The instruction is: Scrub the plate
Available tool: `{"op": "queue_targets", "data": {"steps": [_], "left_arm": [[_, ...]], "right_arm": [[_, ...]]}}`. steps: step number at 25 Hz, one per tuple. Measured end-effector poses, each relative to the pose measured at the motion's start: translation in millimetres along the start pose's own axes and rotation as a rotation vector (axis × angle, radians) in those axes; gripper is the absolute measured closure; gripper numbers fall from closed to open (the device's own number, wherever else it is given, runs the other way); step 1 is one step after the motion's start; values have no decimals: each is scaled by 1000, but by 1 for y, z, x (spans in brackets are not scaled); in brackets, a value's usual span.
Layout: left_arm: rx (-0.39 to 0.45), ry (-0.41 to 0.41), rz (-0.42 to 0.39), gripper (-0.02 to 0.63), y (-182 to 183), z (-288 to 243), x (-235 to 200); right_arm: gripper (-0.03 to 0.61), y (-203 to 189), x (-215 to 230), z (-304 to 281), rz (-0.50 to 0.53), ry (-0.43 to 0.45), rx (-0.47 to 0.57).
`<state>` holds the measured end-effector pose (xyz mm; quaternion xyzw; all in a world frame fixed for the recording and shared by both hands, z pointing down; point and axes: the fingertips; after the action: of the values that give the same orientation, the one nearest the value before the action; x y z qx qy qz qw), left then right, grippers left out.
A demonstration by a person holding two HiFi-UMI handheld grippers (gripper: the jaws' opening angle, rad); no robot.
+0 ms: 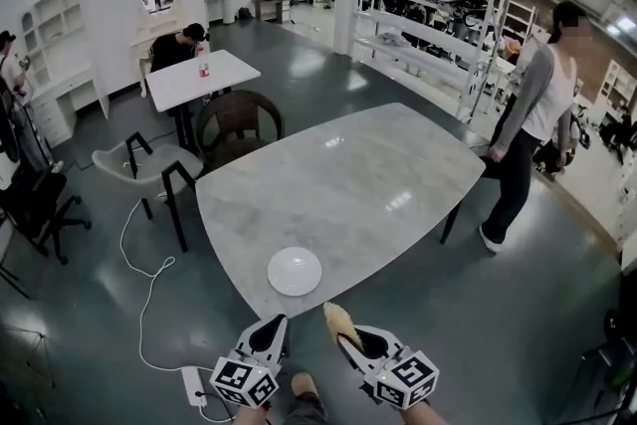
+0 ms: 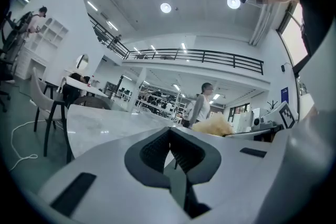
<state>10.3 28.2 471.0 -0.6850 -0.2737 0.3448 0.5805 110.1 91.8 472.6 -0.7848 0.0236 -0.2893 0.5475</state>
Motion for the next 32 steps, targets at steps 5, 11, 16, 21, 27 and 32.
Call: {"op": "queue_targets", "data": {"steps": [5,11,16,21,27,32], "left_arm": [[-17,1,15,603,4,-27,-30],[-54,6,15,603,-6,-49,-76],[-84,7,40,603,-18,-60,-105],[-125,-4,66,603,-38,-66,-112],[-177,10,105,603,-65,-62,-117],[-239,39,117,603,-79,-64,-127]], "right_arm": [[494,17,14,-34,7,1,-15],[494,21,44,-81,5,-41,-45],[495,21,55,-115,47,-50,-95],[494,0,64,-132,129,-48,-199],[494,-21,79,-147,354,-52,-334],[494,-30,84,-171,585,28,-445]]}}
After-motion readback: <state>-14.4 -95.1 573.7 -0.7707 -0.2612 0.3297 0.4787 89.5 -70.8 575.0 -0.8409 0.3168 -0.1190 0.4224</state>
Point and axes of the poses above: the fingertips, and each gripper's own axes: z backward along the fingers, x to its right, y out of its top, and after that the axes turned 11 degrees about -z, right-handed
